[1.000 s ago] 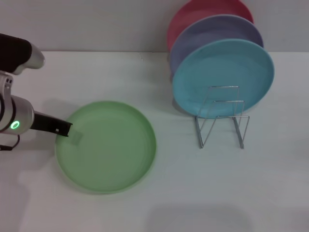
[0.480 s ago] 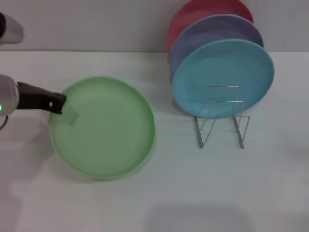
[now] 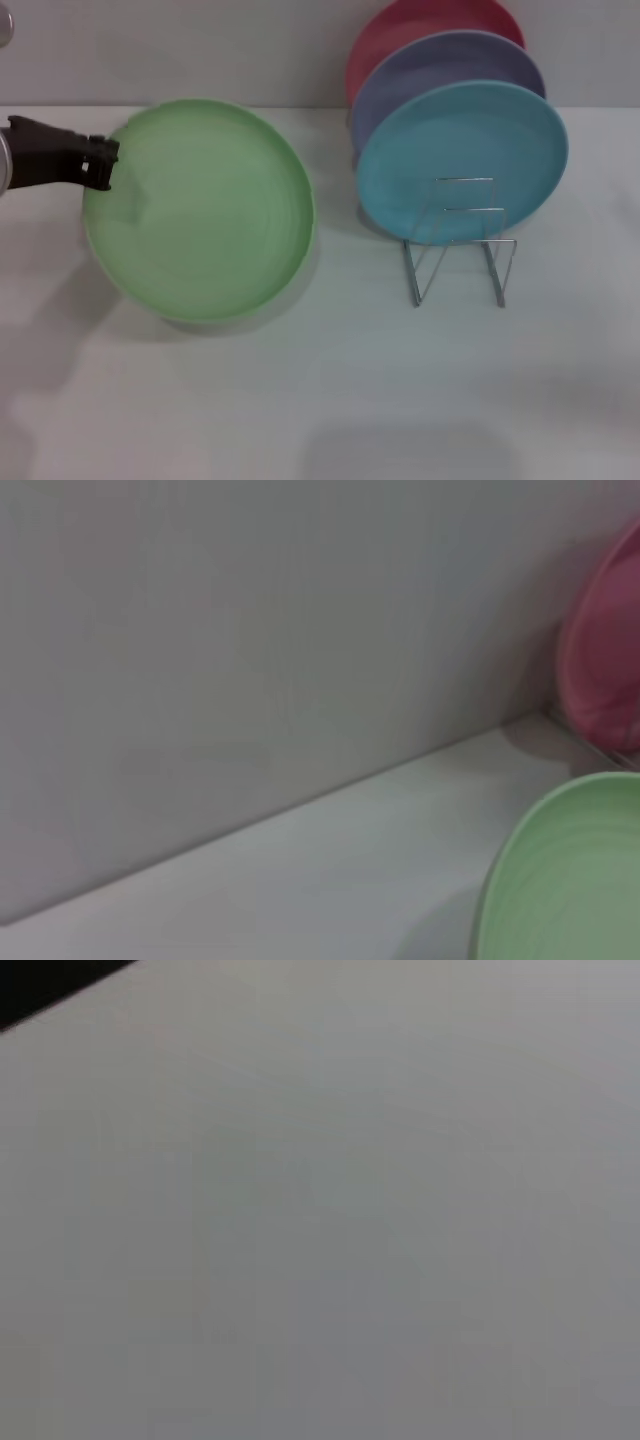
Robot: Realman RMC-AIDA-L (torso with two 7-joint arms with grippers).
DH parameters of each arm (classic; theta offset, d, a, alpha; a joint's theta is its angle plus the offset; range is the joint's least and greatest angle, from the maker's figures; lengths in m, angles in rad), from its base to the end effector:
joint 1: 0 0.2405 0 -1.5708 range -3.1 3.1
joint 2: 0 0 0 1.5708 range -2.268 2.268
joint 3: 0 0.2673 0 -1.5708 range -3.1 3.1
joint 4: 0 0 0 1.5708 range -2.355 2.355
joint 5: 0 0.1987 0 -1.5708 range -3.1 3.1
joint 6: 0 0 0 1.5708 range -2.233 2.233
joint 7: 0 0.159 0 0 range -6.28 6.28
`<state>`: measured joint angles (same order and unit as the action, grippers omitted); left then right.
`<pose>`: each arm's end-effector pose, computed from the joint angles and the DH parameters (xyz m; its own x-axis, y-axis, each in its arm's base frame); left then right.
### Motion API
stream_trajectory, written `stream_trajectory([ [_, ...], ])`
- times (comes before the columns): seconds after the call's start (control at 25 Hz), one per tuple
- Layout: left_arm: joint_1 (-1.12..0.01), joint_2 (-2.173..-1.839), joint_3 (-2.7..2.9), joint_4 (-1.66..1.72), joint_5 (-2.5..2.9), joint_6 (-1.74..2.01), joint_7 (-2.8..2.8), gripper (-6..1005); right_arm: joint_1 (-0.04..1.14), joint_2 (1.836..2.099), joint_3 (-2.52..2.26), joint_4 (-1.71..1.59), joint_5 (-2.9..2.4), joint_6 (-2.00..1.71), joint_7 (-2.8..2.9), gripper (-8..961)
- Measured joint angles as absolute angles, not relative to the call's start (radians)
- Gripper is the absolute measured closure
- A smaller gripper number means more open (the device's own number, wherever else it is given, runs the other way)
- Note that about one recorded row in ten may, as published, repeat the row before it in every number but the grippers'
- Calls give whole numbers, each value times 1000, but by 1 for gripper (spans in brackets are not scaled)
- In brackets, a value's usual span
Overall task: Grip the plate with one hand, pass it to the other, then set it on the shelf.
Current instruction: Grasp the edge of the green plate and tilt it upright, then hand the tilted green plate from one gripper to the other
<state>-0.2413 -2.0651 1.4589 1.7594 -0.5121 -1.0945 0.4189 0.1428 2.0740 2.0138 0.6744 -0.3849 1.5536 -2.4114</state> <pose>-0.2009 0.3541 0.0484 0.8050 0.5269 0.2726 0.5355 -0.4478 -0.7160 0.2774 0.2856 0.1233 0.3644 0.5556 -0.7473 -0.6957 -0.3711 -0.6151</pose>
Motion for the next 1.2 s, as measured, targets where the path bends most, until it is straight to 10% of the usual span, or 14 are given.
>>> stream_trajectory([
  [0.24,-232,-2066,1466,1776,-509,-1055,421,962,202,2055,1951,1305,-1086,892,-1648,152],
  [0.52,-226,-2066,1468,1790,-509,-1044,421,962,392,2048,1929,1606,-1875,968,-854,153],
  [1.2,-239,-2065,1469,1792,-513,-1042,421,961,891,2027,1869,1323,-2448,1292,-482,154],
])
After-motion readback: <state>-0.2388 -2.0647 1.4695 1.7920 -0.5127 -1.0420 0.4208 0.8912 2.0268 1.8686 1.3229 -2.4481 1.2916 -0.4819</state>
